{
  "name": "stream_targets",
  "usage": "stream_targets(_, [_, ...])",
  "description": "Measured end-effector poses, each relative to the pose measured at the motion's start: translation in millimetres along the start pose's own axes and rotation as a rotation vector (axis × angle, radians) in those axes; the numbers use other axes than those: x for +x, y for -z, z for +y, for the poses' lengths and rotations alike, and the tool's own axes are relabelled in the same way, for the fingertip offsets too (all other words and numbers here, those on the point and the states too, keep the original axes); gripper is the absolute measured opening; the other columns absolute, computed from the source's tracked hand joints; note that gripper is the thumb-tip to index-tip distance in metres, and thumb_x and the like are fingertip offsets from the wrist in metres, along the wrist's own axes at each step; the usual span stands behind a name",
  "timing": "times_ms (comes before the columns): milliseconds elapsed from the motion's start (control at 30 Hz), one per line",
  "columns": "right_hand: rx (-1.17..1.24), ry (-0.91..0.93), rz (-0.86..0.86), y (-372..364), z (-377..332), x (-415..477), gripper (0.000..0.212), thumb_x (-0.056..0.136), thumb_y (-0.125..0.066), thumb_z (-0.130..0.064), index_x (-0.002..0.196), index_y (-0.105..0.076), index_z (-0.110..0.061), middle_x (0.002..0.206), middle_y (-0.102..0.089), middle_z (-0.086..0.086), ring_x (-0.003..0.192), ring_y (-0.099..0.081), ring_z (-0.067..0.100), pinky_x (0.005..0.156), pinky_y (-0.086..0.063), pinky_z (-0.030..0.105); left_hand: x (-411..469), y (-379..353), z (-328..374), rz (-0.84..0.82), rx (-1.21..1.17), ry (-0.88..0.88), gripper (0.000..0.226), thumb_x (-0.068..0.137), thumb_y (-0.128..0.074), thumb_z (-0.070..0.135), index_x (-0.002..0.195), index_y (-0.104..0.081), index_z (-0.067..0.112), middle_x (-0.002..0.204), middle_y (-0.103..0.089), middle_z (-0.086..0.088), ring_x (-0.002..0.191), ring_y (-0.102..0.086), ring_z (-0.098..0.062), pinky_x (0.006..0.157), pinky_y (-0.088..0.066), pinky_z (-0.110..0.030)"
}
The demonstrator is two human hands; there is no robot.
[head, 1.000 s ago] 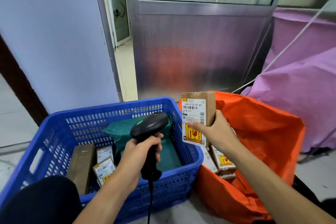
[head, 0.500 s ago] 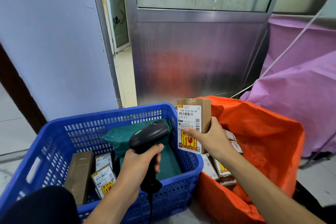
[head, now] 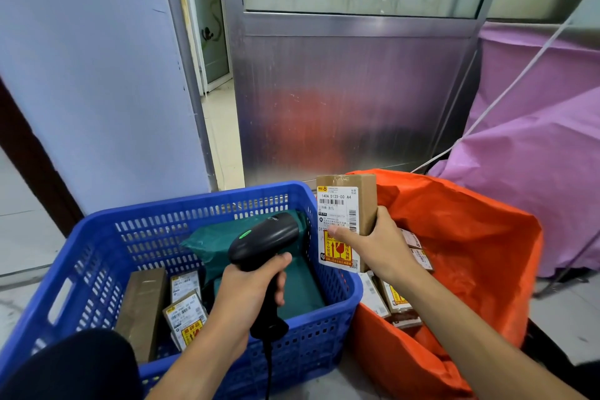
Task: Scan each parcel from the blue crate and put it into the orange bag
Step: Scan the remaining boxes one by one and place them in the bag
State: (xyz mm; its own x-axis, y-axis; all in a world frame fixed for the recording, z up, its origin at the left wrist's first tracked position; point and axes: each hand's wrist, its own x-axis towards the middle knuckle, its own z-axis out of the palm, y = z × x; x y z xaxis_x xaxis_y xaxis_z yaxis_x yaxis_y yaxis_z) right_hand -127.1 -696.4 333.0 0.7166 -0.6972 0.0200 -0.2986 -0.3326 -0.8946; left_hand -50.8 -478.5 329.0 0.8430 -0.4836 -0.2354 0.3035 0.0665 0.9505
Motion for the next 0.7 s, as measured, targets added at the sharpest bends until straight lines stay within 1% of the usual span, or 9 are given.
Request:
stream_targets(33, [-0.004, -0.001, -0.001, -0.5, 0.4, 0.0, 0.082, 0.049, -0.081, -0.074, 0.11, -0.05, -0.029, 0.11, -0.071, -0.01, 0.098, -0.072, 0.012, 0.082, -0.063, 0.042, 0.1, 0.6, -0.1, -0.002, 0.002, 0.0, 0.016, 0.089, -0.08, 0.016, 0.089, -0.071, 0.002, 0.063, -0.058, -0.01, 0.051, -0.049, -0.023, 0.063, -0.046, -0.039])
stream_targets(133, [-0.007, 0.0, -0.004, -1.6, 0.7, 0.2, 0.068, 0.067, -0.089, -0.058, 0.113, -0.05, -0.028, 0.113, -0.07, -0.008, 0.098, -0.072, 0.013, 0.08, -0.064, 0.041, 0.3, 1.5, 0.0, -0.01, 0.002, 0.005, 0.018, 0.088, -0.081, 0.017, 0.089, -0.071, 0.002, 0.063, -0.058, -0.01, 0.053, -0.05, -0.023, 0.065, -0.047, -0.041])
stream_targets(167, [-0.011, 0.004, 0.001, -1.7, 1.4, 1.0, 0.066, 0.069, -0.089, -0.056, 0.113, -0.05, -0.028, 0.113, -0.07, -0.008, 0.098, -0.072, 0.012, 0.081, -0.064, 0.041, 0.5, 1.4, -0.1, -0.011, -0.001, 0.004, 0.018, 0.088, -0.081, 0.017, 0.089, -0.07, 0.003, 0.063, -0.058, -0.01, 0.052, -0.05, -0.023, 0.065, -0.046, -0.04])
stream_targets(267, [-0.02, 0.008, 0.002, -2.0, 2.5, 2.2, 0.064, 0.069, -0.088, -0.057, 0.112, -0.05, -0.03, 0.112, -0.07, -0.009, 0.1, -0.071, 0.011, 0.083, -0.063, 0.042, 0.9, 1.2, -1.0, -0.013, -0.005, 0.003, 0.018, 0.088, -0.081, 0.017, 0.09, -0.071, 0.003, 0.063, -0.058, -0.01, 0.052, -0.05, -0.023, 0.064, -0.046, -0.039])
stream_targets(433, [-0.015, 0.015, -0.008, -2.8, 4.4, 2.3, 0.066, 0.065, -0.087, -0.061, 0.11, -0.049, -0.033, 0.114, -0.07, -0.009, 0.1, -0.071, 0.012, 0.083, -0.063, 0.042, 1.4, 1.7, -1.6, -0.013, -0.003, -0.001, 0.017, 0.088, -0.081, 0.017, 0.087, -0.07, 0.004, 0.063, -0.059, -0.01, 0.052, -0.05, -0.023, 0.063, -0.047, -0.039])
stream_targets(533, [-0.021, 0.017, -0.015, -2.4, 4.3, 1.7, 0.066, 0.063, -0.085, -0.065, 0.108, -0.048, -0.035, 0.114, -0.069, -0.009, 0.101, -0.071, 0.012, 0.083, -0.063, 0.043, 2.2, 2.2, -1.9, -0.018, -0.008, -0.001, 0.017, 0.088, -0.08, 0.017, 0.088, -0.071, 0.003, 0.063, -0.058, -0.01, 0.053, -0.05, -0.023, 0.063, -0.046, -0.039])
stream_targets(700, [-0.01, -0.015, -0.017, -2.2, 4.9, 0.3, 0.072, 0.061, -0.086, -0.065, 0.112, -0.05, -0.03, 0.112, -0.071, -0.01, 0.099, -0.072, 0.011, 0.082, -0.064, 0.042, 2.0, 3.7, -4.6, -0.028, -0.005, -0.005, 0.015, 0.089, -0.08, 0.016, 0.087, -0.071, 0.004, 0.065, -0.06, -0.011, 0.052, -0.05, -0.023, 0.062, -0.046, -0.039])
